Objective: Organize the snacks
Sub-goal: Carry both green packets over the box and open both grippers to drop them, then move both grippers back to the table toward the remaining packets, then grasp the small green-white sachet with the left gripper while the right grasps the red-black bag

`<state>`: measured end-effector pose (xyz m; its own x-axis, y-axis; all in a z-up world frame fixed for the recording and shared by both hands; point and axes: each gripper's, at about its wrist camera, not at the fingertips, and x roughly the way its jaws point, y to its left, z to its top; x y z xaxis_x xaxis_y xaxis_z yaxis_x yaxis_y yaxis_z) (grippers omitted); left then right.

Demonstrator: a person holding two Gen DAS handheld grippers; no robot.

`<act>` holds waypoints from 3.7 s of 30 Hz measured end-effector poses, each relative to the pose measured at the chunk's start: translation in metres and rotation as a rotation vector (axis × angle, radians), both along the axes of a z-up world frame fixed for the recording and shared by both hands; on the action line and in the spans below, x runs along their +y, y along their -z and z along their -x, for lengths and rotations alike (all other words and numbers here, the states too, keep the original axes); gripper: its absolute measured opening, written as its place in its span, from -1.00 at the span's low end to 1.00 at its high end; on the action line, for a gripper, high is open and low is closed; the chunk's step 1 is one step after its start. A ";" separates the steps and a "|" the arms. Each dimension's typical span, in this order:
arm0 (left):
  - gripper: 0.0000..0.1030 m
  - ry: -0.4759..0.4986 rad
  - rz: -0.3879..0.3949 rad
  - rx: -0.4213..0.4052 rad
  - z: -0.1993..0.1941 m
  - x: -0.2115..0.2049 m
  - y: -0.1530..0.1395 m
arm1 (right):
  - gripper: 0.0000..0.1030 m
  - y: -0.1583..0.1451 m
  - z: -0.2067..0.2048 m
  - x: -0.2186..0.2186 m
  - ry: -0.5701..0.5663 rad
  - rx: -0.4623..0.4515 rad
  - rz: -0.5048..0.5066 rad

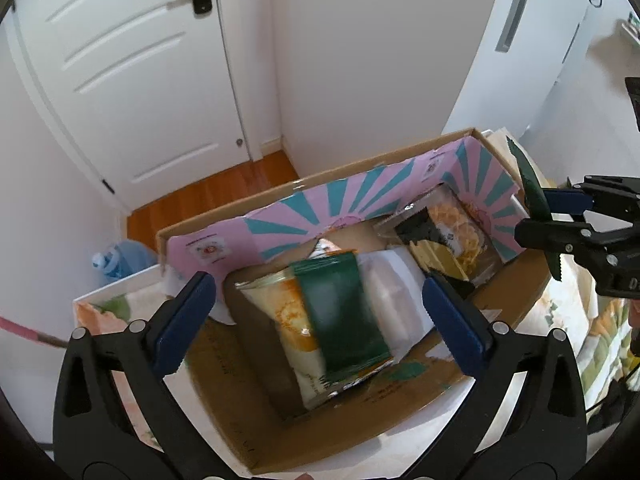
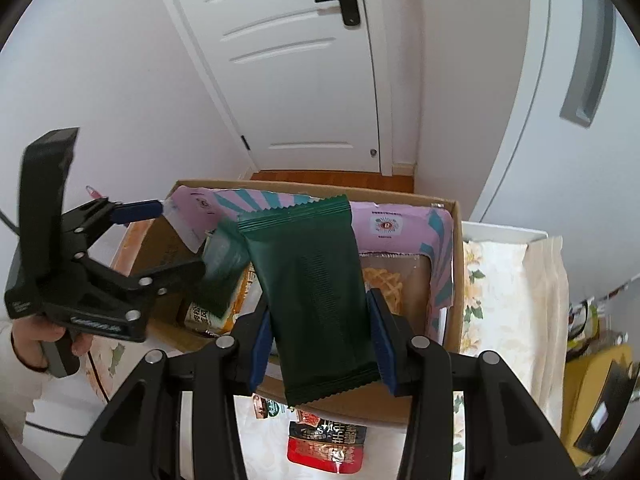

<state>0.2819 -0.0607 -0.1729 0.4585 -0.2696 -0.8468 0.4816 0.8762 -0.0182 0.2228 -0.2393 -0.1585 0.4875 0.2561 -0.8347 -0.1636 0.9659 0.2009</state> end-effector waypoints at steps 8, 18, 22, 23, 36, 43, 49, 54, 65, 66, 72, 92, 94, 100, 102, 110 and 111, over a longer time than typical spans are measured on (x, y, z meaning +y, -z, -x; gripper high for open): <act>0.99 -0.065 -0.010 -0.054 0.014 0.031 -0.021 | -0.21 0.015 -0.019 0.013 0.024 0.065 0.001; 0.99 -0.152 0.005 -0.118 0.050 0.059 -0.041 | 0.71 0.037 -0.045 0.028 0.077 0.086 -0.034; 0.99 -0.157 0.015 -0.128 0.070 0.063 -0.041 | 0.72 0.032 -0.038 0.024 0.101 0.060 -0.052; 0.99 -0.156 0.016 -0.130 0.074 0.064 -0.041 | 0.72 0.029 -0.033 0.021 0.105 0.050 -0.060; 0.99 0.020 0.041 -0.242 0.148 0.022 -0.041 | 0.72 -0.025 0.050 -0.022 0.188 -0.074 0.008; 0.99 0.165 0.052 -0.214 0.178 -0.011 -0.022 | 0.72 -0.017 0.090 -0.038 0.242 -0.073 0.047; 0.99 0.250 0.041 -0.155 0.182 -0.030 0.009 | 0.99 0.003 0.115 -0.044 0.272 -0.041 0.045; 0.91 0.289 0.029 -0.115 0.174 -0.041 0.037 | 0.99 0.025 0.129 -0.042 0.281 -0.020 0.054; 0.29 0.410 -0.040 -0.043 0.152 -0.069 0.094 | 0.99 0.076 0.159 -0.029 0.289 0.024 0.073; 0.28 0.417 -0.041 -0.036 0.150 -0.070 0.098 | 0.99 0.079 0.160 -0.029 0.288 0.028 0.057; -0.08 0.495 -0.061 0.010 0.144 -0.075 0.118 | 0.99 0.097 0.160 -0.021 0.292 0.038 0.049; -0.56 0.579 -0.061 0.016 0.134 -0.085 0.108 | 0.99 0.116 0.144 0.006 0.236 0.012 0.114; -0.56 0.562 -0.051 0.016 0.134 -0.080 0.102 | 0.99 0.118 0.143 0.009 0.233 0.011 0.116; -0.56 0.508 -0.027 0.032 0.134 -0.066 0.095 | 0.99 0.119 0.140 0.018 0.212 0.002 0.136; -0.56 0.489 -0.020 0.041 0.135 -0.063 0.094 | 0.99 0.121 0.136 0.022 0.206 -0.003 0.145; -0.56 0.403 0.019 0.069 0.139 -0.048 0.088 | 0.82 0.131 0.123 0.036 0.191 -0.007 0.180; -0.56 0.397 0.022 0.071 0.139 -0.047 0.088 | 0.76 0.133 0.122 0.038 0.191 -0.004 0.188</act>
<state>0.1433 -0.1072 -0.2605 0.2559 -0.4325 -0.8646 0.7792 0.6217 -0.0804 0.1012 -0.2012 -0.2919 0.5155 -0.0005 -0.8569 0.0252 0.9996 0.0146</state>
